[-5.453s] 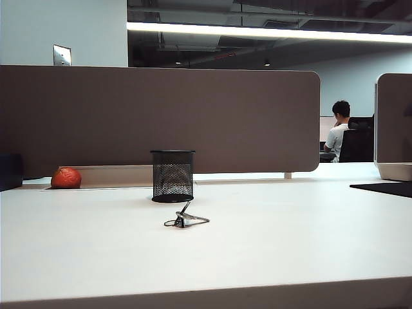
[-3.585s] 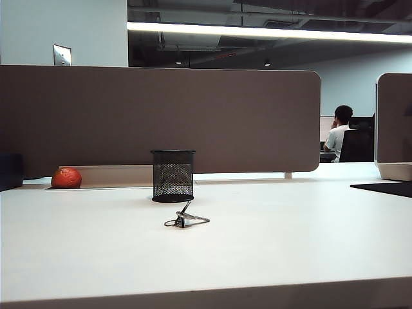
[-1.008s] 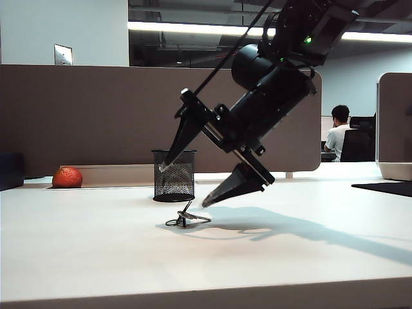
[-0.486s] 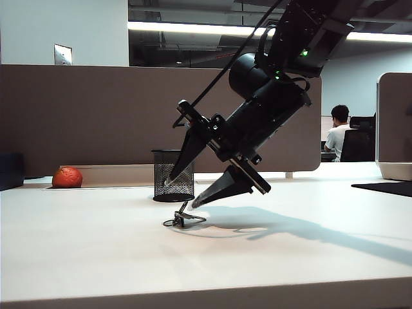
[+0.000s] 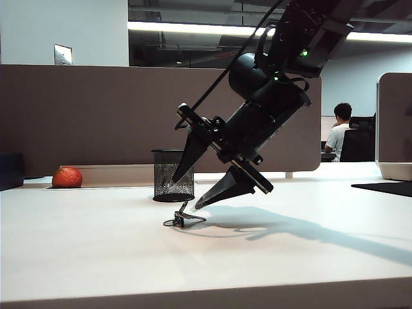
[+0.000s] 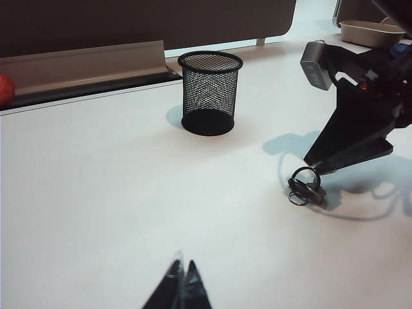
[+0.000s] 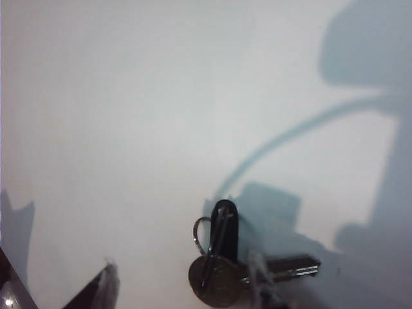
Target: Pick up a bunch of keys from the table, then put them into the black basket.
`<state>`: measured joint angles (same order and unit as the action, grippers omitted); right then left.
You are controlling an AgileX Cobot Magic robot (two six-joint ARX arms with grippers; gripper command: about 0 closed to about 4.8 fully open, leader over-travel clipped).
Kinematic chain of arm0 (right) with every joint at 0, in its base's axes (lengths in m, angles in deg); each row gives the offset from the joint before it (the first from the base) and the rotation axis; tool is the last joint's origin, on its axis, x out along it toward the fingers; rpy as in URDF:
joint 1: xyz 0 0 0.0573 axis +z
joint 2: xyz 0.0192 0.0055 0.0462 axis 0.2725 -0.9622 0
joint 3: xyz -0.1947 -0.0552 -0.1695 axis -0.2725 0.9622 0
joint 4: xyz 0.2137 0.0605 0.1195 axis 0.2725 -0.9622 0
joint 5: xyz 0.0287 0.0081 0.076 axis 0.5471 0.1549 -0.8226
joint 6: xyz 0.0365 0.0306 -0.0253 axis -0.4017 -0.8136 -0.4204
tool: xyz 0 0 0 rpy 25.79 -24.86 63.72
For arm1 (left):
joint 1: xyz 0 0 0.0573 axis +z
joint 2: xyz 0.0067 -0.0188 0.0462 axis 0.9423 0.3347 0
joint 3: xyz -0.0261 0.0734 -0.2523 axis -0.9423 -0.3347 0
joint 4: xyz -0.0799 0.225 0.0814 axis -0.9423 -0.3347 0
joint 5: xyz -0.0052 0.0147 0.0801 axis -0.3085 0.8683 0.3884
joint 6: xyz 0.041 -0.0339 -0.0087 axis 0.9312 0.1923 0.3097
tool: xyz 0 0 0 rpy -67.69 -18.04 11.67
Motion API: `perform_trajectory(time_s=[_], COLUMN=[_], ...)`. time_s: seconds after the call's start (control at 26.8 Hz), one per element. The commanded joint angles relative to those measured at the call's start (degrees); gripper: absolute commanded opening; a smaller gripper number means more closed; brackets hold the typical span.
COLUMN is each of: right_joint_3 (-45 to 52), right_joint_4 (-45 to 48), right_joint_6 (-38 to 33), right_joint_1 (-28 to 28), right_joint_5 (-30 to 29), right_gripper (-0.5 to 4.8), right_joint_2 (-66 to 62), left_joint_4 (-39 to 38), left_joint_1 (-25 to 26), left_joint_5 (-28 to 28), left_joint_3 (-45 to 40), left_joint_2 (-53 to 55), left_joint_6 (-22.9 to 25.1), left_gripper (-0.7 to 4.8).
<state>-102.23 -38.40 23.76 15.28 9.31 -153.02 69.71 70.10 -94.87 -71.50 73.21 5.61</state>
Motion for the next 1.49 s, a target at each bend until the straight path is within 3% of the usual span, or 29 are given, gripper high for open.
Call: perform_trajectory(time_s=[0.04, 0.41, 0.49, 0.6, 1.49], right_joint_3=[-0.17, -0.15, -0.17, -0.17, -0.22], right_joint_4=[0.55, 0.52, 0.61, 0.72, 0.63], right_joint_6=[-0.07, -0.33, -0.48, -0.2, 0.07], right_joint_1=[0.15, 0.24, 0.55, 0.61, 0.59], right_joint_5=[-0.11, 0.04, 0.13, 2.05, 2.25], right_gripper=[2.34, 1.84, 1.28, -0.09, -0.09], right_joint_2=[-0.22, -1.64, -2.32, -2.36, -1.36], left_joint_4=[0.33, 0.33, 0.33, 0.33, 0.31], left_joint_1=[0.02, 0.02, 0.02, 0.02, 0.02], left_joint_5=[-0.35, -0.35, -0.31, -0.33, -0.17], left_joint_3=[0.35, 0.35, 0.35, 0.35, 0.35], left_joint_2=[0.02, 0.02, 0.02, 0.02, 0.02], left_joint_6=[-0.2, -0.2, -0.2, -0.2, -0.2], left_gripper=[-0.06, -0.06, -0.06, -0.06, -0.06])
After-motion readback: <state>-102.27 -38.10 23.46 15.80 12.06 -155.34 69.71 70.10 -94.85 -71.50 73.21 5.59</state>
